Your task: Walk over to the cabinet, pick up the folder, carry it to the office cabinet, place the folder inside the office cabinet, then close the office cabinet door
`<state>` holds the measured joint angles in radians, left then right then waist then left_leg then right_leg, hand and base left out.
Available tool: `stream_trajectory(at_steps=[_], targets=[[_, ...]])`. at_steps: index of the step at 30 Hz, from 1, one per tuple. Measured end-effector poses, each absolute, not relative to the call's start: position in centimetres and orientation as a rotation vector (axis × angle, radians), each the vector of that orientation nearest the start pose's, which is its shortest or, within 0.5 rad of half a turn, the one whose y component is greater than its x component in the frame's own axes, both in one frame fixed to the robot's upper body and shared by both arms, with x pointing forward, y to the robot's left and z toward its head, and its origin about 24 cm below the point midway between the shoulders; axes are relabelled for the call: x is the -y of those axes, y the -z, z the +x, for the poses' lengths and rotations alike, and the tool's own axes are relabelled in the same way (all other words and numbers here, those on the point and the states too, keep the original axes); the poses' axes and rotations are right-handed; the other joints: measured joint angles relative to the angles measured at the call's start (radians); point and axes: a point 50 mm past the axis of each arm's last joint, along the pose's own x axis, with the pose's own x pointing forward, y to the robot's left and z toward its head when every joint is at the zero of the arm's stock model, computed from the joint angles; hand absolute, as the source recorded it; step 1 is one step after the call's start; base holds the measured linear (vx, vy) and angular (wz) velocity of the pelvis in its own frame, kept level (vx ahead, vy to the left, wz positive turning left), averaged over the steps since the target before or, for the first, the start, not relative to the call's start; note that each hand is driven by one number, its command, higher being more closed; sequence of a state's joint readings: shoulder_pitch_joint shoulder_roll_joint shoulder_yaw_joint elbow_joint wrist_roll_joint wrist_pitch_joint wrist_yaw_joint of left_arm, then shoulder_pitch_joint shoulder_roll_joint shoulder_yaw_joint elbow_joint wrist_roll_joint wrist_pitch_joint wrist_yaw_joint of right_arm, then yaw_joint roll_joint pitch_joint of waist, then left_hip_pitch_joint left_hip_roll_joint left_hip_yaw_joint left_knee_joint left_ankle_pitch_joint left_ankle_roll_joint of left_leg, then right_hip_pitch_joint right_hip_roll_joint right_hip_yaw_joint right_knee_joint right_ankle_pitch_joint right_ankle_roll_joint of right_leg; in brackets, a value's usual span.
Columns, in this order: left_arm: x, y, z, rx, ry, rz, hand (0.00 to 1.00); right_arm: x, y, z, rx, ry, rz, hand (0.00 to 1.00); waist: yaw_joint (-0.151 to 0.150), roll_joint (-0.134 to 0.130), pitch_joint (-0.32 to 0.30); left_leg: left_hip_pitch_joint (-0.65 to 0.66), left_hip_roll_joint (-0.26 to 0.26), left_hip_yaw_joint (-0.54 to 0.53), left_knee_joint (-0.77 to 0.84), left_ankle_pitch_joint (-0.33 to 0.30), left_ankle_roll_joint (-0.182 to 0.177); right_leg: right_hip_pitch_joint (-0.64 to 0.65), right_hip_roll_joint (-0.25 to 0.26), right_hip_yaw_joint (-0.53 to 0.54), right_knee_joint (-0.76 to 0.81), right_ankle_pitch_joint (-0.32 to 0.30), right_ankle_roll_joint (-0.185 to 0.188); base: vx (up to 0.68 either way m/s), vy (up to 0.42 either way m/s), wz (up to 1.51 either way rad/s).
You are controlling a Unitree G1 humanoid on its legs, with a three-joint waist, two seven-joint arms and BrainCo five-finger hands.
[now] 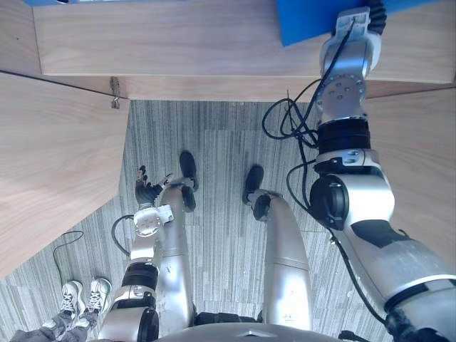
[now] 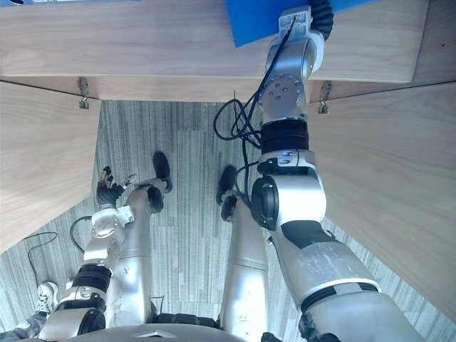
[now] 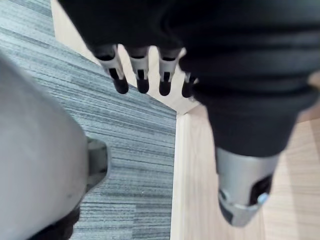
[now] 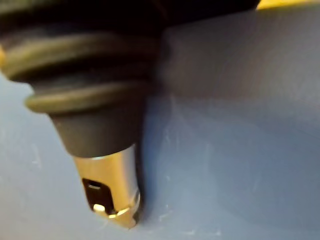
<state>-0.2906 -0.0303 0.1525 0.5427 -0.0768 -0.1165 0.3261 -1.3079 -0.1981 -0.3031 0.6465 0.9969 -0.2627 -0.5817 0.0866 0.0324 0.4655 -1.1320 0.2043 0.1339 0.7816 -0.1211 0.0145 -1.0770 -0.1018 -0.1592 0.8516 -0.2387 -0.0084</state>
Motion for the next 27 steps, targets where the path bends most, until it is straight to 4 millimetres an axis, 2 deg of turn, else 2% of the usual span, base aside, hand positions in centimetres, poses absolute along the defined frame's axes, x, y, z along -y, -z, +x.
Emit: stream_trajectory(at_steps=[5, 19, 27], targets=[[-15.9, -0.1, 29.6, -0.174, -0.386, -0.136, 0.00, 18.9, -32.6, 38.8, 0.500, 0.362, 1.286, 0.00, 0.000, 0.003, -0.003, 0.001, 0.000, -0.005, -0.004, 0.006, -0.004, 0.001, 0.001, -0.005, -0.001, 0.002, -0.004, 0.00, 0.000, 0.00], [-15.5, 0.0, 29.7, -0.183, -0.375, -0.132, 0.00, 18.6, -32.4, 38.8, 0.510, 0.361, 1.245, 0.00, -0.002, 0.003, -0.003, 0.006, 0.003, -0.004, -0.002, 0.006, -0.004, 0.007, 0.003, -0.004, -0.004, 0.005, -0.005, 0.00, 0.000, 0.00], [-15.4, 0.6, 29.6, -0.220, -0.371, -0.127, 0.00, 18.7, -30.5, 39.1, 0.494, 0.375, 1.158, 0.00, -0.003, 0.003, -0.020, 0.019, 0.007, -0.001, -0.016, 0.006, -0.004, 0.022, 0.008, -0.004, -0.023, 0.013, -0.004, -0.01, 0.005, -0.02]])
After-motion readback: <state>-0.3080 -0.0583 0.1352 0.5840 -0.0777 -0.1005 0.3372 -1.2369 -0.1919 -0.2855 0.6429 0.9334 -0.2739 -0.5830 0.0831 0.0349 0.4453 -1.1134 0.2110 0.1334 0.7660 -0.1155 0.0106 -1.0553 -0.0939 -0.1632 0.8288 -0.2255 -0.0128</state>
